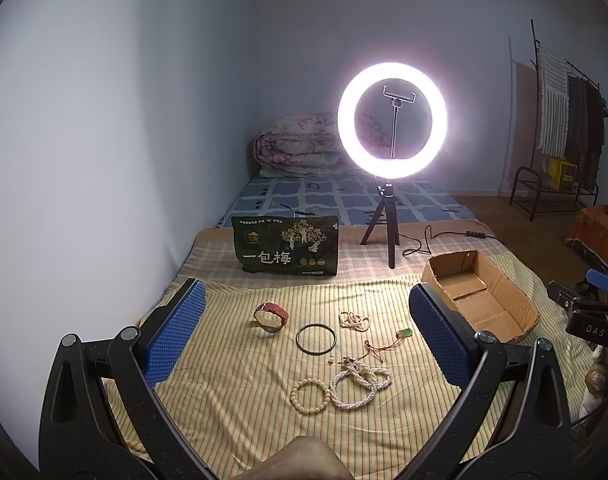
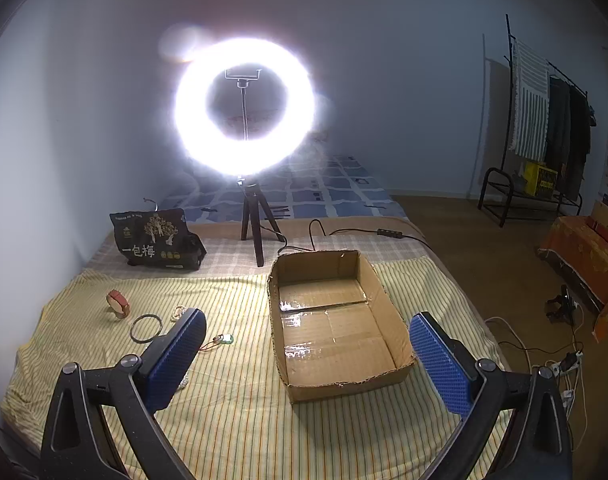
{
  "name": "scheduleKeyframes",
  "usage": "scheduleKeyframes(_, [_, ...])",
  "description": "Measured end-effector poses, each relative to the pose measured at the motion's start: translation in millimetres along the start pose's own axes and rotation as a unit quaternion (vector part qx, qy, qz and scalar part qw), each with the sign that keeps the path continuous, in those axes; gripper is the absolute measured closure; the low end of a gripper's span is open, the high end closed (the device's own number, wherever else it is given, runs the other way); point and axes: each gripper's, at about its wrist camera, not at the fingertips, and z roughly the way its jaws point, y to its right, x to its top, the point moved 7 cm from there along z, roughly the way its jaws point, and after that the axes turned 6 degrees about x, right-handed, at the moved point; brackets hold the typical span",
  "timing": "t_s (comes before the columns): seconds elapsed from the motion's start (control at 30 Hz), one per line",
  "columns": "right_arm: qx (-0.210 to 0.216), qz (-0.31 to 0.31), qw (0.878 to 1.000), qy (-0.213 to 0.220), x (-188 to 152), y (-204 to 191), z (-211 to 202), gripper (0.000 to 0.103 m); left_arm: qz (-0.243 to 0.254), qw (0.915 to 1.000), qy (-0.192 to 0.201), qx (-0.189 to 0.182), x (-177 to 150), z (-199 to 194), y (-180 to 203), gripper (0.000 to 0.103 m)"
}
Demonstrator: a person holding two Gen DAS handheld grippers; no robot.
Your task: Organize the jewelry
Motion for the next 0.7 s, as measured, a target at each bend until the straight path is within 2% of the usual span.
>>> scheduleKeyframes(0.7, [0.004,0.008,1.0,-0.006,-4.6,2.2,2.4,0.0,0.0,1.0,0.0,-0.001,-0.7,-0.2,1.7,0.0])
